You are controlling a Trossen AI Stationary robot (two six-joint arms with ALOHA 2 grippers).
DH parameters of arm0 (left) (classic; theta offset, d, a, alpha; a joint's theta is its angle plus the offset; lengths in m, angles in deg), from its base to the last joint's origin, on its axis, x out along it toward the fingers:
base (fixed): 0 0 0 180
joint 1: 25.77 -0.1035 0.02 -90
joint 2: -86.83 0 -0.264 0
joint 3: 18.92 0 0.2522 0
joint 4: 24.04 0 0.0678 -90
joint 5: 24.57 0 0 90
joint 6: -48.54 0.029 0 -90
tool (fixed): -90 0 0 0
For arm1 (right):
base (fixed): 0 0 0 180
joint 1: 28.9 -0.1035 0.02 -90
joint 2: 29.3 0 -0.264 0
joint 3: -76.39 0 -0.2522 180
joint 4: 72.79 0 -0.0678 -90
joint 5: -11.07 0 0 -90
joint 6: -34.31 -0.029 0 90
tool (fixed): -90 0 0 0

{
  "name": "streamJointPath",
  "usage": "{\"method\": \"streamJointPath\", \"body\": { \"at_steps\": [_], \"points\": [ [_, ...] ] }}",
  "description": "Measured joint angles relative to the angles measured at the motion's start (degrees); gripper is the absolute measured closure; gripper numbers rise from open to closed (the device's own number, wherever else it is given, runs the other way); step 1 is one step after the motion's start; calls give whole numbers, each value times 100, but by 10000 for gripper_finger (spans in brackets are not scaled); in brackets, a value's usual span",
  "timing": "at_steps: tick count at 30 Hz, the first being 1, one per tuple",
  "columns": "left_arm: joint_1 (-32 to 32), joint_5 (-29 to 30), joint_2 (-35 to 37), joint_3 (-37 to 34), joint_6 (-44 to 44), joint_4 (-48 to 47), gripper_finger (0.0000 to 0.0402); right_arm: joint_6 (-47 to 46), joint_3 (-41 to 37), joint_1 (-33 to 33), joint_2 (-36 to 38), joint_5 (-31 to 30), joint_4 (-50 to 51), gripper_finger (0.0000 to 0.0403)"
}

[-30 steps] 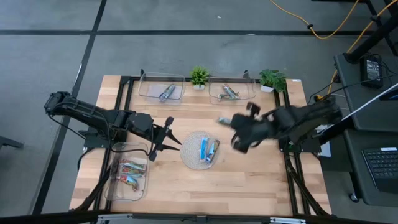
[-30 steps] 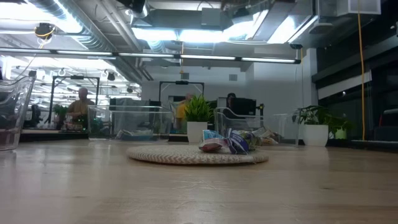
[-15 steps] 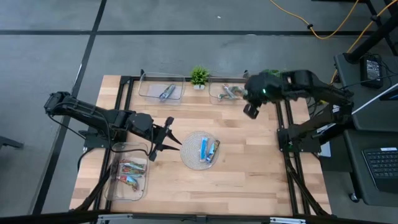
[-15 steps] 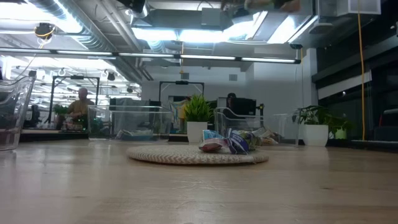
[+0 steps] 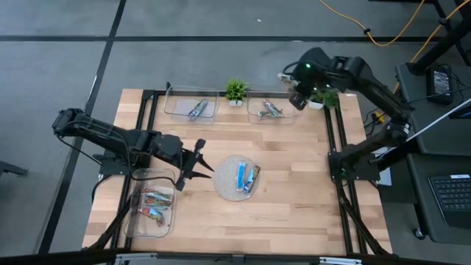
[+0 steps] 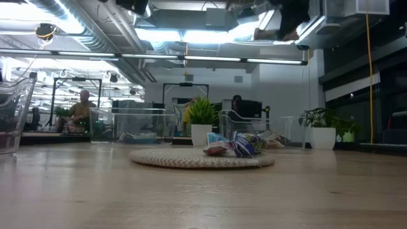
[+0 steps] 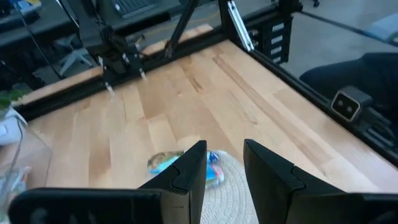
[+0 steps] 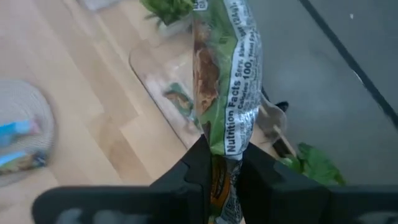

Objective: Pick and place Granola Bars by type
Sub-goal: Put the yellow granola bar into the top right transparent bin

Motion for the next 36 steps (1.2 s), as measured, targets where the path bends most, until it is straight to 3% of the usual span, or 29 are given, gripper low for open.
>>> {"method": "streamJointPath", "body": {
  "at_steps": [7,19,28,36],
  "points": [
    [0,229,0,0,2,-303,302,930,-576,421,-623,860,-1148,342],
    [0,349,0,0,-17,-328,302,1427,-1377,990,-1438,836,-1594,342],
    [0,350,-22,-107,-95,-161,302,1981,-2130,1147,-1667,889,-2744,342],
    [2,350,-35,-107,-105,-153,302,2153,-2273,1222,-2130,1284,-2943,342]
  ]
}}
